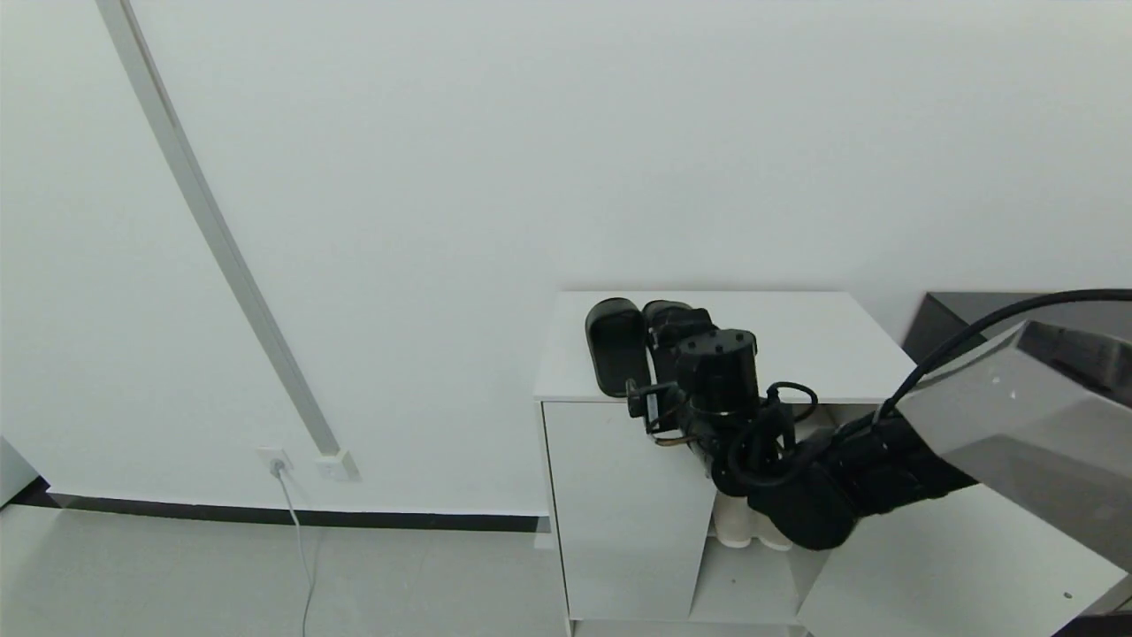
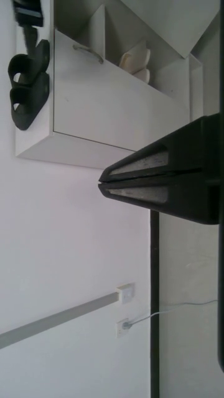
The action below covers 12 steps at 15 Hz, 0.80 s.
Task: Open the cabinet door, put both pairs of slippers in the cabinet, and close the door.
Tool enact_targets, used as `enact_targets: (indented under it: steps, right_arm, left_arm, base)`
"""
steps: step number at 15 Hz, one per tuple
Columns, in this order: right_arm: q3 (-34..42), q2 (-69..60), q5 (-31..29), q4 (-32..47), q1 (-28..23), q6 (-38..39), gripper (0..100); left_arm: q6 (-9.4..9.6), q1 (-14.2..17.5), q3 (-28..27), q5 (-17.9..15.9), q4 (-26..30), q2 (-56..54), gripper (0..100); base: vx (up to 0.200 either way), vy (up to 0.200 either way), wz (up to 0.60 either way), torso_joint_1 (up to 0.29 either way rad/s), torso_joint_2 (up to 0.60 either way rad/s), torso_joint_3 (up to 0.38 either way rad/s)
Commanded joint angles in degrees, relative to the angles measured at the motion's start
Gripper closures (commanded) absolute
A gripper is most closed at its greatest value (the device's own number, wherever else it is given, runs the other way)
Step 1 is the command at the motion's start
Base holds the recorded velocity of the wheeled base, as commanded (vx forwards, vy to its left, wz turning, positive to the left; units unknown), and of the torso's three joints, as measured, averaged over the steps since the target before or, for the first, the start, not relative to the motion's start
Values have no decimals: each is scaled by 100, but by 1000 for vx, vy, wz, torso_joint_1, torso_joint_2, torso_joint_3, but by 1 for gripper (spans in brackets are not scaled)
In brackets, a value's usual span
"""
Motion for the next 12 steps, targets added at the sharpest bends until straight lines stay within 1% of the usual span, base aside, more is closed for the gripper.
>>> enact_targets:
  steps: [1,2,3,8,12]
  right_arm:
    - [-1076,-262,-2,1147,-54,700,0]
    - [-1261,-297,-2,1578,-45,928,0]
    - [-1340,-324,-2,1850,-36,1069,0]
    - [-1138,-324,-11,1903,43,1131,0]
    - [-997,-236,-11,1815,122,1139,0]
  left_arm:
    - [2,6,1,1,-1,0,100]
    - [2,6,1,1,-1,9,100]
    - [-6,6,1,1,-1,0,100]
    - [-6,6,1,-8,-1,9,100]
    - [11,6,1,-8,-1,9,100]
  base:
    - [0,0,0,0,0,0]
    - [0,0,0,0,0,0]
    - [0,0,0,0,0,0]
    - [0,0,0,0,0,0]
    - [200,0,0,-4,-1,8]
